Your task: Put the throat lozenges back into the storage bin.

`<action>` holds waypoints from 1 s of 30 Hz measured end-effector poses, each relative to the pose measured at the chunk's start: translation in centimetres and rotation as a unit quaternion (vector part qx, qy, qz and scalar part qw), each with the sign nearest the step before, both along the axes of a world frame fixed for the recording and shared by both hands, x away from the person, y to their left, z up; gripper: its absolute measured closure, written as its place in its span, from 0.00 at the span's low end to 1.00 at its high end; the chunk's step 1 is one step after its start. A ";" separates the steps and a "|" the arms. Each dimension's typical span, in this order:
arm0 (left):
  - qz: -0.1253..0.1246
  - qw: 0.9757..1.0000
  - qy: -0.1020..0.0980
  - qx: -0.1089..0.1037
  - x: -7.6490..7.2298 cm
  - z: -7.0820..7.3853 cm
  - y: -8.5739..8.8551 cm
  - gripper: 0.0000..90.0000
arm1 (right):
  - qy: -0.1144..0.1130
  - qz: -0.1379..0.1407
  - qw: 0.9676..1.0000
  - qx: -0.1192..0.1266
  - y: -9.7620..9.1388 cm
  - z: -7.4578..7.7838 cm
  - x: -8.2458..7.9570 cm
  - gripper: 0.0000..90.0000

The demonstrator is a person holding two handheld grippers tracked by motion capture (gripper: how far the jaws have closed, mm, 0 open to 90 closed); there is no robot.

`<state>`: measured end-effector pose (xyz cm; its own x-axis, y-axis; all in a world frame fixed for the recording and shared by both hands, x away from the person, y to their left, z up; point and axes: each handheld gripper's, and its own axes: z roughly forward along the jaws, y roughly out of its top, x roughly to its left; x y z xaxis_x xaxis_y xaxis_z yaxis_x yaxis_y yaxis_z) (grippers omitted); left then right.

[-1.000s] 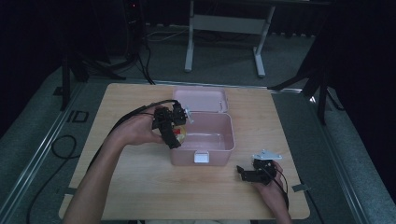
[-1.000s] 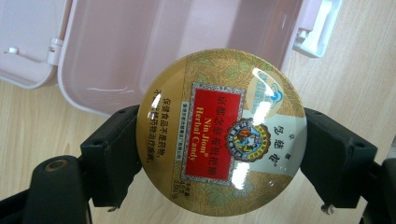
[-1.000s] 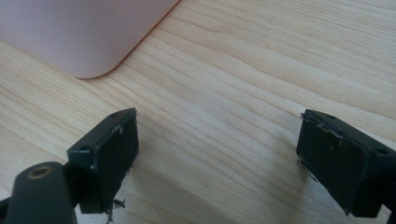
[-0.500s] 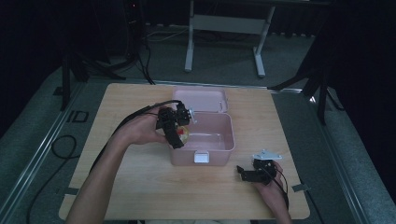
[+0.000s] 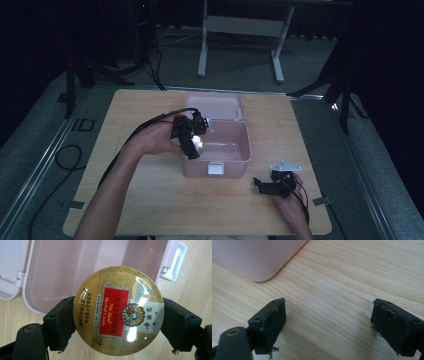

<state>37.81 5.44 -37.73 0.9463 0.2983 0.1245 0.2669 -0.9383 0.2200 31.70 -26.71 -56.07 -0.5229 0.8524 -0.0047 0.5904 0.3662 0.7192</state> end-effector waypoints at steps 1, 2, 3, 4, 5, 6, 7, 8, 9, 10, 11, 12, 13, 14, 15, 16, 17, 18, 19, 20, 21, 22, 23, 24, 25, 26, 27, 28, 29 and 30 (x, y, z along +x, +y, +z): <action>-0.001 1.000 0.000 0.001 0.0 0.0 0.0 0.22 | 0.000 0.000 1.000 0.000 0.0 0.0 0.0 0.14; 0.000 1.000 0.001 0.002 0.0 -0.1 -0.1 0.22 | 0.000 0.000 1.000 0.000 0.0 0.0 0.0 0.14; -0.001 1.000 0.001 0.002 0.1 -0.1 -0.1 0.22 | 0.000 0.000 1.000 0.000 0.0 0.0 0.0 0.14; -0.001 1.000 0.001 0.002 0.1 -0.1 -0.1 0.22 | 0.000 0.000 1.000 0.000 0.0 0.0 0.0 0.14; -0.001 1.000 -0.004 0.000 0.0 -0.2 -0.2 0.22 | 0.000 0.000 1.000 0.000 0.0 0.0 0.0 0.14; 0.004 1.000 -0.015 -0.002 0.0 -0.1 -0.2 0.18 | 0.000 0.000 1.000 0.000 0.0 0.0 0.0 0.14; 0.003 1.000 -0.012 -0.006 0.0 0.0 -0.2 0.15 | 0.000 0.000 1.000 0.000 0.0 0.0 0.0 0.14; 0.004 1.000 -0.008 -0.008 0.0 0.1 -0.2 0.16 | 0.000 0.000 1.000 0.000 0.0 0.0 0.0 0.14; 0.008 1.000 -0.010 -0.011 0.0 0.2 -0.2 0.16 | 0.000 0.000 1.000 0.000 0.0 0.0 0.0 0.14; 0.010 1.000 -0.012 -0.012 0.0 0.4 -0.1 0.16 | 0.000 0.000 1.000 0.000 0.0 0.0 0.0 0.14; 0.009 1.000 -0.016 -0.016 0.0 0.6 0.0 0.16 | 0.000 0.000 1.000 0.000 0.0 0.0 0.0 0.14; 0.013 0.999 -0.020 -0.022 0.0 0.6 0.1 0.17 | 0.000 0.001 1.000 0.000 0.0 0.0 0.0 0.14; 0.015 0.999 -0.021 -0.021 0.0 0.8 0.3 0.17 | 0.000 0.000 1.000 0.000 0.0 0.0 0.0 0.14; 0.017 0.999 -0.025 -0.021 0.0 0.8 0.5 0.17 | 0.000 0.001 1.000 0.000 0.0 0.0 0.0 0.14; 0.019 0.999 -0.028 -0.022 -0.1 0.9 0.6 0.17 | 0.000 0.001 1.000 0.000 0.0 0.0 0.0 0.14; 0.021 0.999 -0.032 -0.022 -0.1 1.0 0.8 0.17 | 0.000 0.001 1.000 0.000 0.0 0.0 0.0 0.14; 0.025 0.999 -0.034 -0.022 -0.1 1.1 1.0 0.17 | 0.001 0.001 1.000 0.000 0.0 0.0 0.0 0.14; 0.025 0.999 -0.036 -0.023 -0.2 1.2 1.2 0.17 | 0.001 0.001 1.000 0.000 0.0 0.0 0.0 0.14; 0.026 0.999 -0.037 -0.025 -0.2 1.3 1.4 0.17 | 0.000 0.001 1.000 0.000 0.0 0.0 0.0 0.14; 0.029 0.998 -0.038 -0.026 -0.3 1.3 1.6 0.17 | 0.001 0.001 1.000 0.000 0.0 0.0 0.0 0.14; 0.031 0.998 -0.041 -0.025 -0.3 1.4 1.8 0.17 | 0.000 0.001 1.000 0.000 0.0 0.0 0.0 0.14; 0.034 0.998 -0.044 -0.024 -0.4 1.4 2.0 0.17 | 0.000 0.001 1.000 0.000 0.0 0.0 0.0 0.14; 0.036 0.998 -0.044 -0.026 -0.5 1.5 2.2 0.17 | 0.000 0.001 1.000 0.000 0.0 0.0 0.0 0.14; 0.037 0.998 -0.046 -0.027 -0.6 1.5 2.3 0.17 | 0.000 0.001 1.000 0.000 0.0 0.0 0.0 0.14; 0.039 0.998 -0.048 -0.027 -0.7 1.6 2.5 0.17 | 0.001 0.001 1.000 0.000 0.0 0.0 0.0 0.14; 0.042 0.997 -0.052 -0.029 -0.9 1.6 2.7 0.17 | 0.000 0.001 1.000 0.000 0.0 0.0 0.0 0.14; 0.044 0.997 -0.056 -0.029 -1.0 1.7 2.9 0.17 | 0.000 0.001 1.000 0.000 0.0 0.0 0.0 0.14; 0.046 0.997 -0.058 -0.031 -1.2 1.8 3.2 0.17 | 0.000 0.001 1.000 0.000 0.0 0.0 0.0 0.14; 0.049 0.996 -0.063 -0.033 -1.4 1.9 3.4 0.17 | 0.000 0.001 1.000 0.000 0.0 0.0 0.0 0.14; 0.052 0.996 -0.067 -0.036 -1.6 1.9 3.7 0.17 | 0.000 0.001 1.000 0.000 0.0 0.0 0.0 0.14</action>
